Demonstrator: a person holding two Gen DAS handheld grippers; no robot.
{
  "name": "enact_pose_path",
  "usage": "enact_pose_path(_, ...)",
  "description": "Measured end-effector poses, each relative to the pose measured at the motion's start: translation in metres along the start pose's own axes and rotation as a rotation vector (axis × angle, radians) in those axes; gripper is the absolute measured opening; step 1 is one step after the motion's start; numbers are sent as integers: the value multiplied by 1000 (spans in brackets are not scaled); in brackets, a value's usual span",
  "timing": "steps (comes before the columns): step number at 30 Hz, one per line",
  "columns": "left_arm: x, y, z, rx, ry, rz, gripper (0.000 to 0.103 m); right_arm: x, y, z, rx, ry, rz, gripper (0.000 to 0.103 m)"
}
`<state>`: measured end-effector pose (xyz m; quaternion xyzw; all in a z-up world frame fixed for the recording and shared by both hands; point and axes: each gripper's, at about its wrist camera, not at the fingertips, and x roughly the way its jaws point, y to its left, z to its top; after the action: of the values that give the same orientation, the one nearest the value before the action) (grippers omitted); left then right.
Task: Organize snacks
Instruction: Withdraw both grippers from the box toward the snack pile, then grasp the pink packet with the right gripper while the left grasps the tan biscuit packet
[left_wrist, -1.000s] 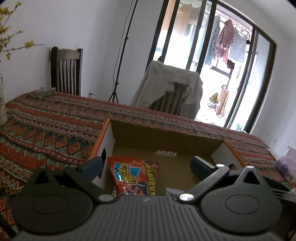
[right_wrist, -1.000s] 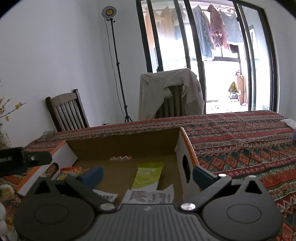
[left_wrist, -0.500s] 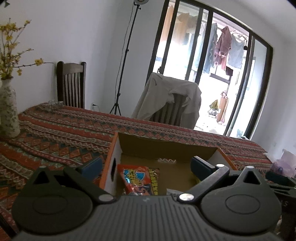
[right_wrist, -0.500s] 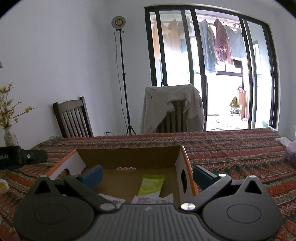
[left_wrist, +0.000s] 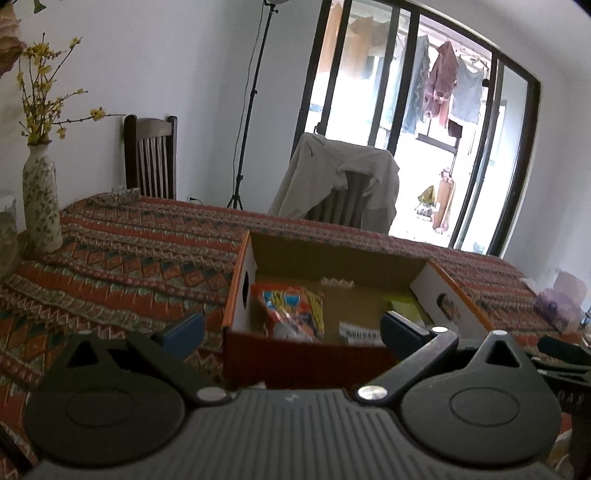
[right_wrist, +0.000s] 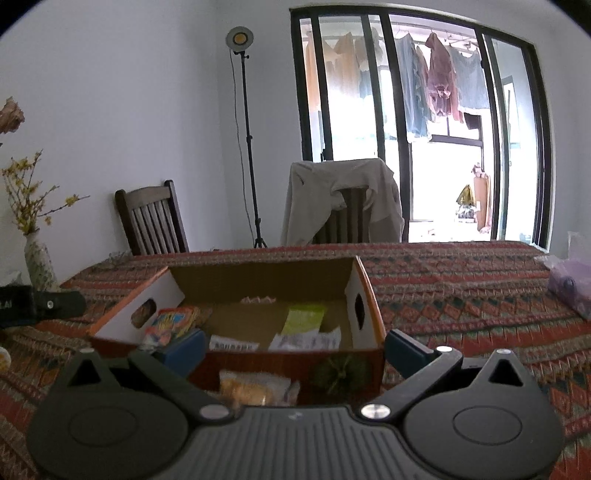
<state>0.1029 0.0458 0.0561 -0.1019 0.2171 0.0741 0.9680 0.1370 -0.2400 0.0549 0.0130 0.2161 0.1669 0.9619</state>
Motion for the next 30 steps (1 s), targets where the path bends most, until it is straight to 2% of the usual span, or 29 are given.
enact_pose_path(19, -53, 18, -51, -12, 7, -28, 103, -57, 19, -52, -35, 44, 25, 103)
enact_pose_path(30, -62, 24, -67, 4, -7, -36, 103, -61, 17, -62, -44, 63, 5, 103)
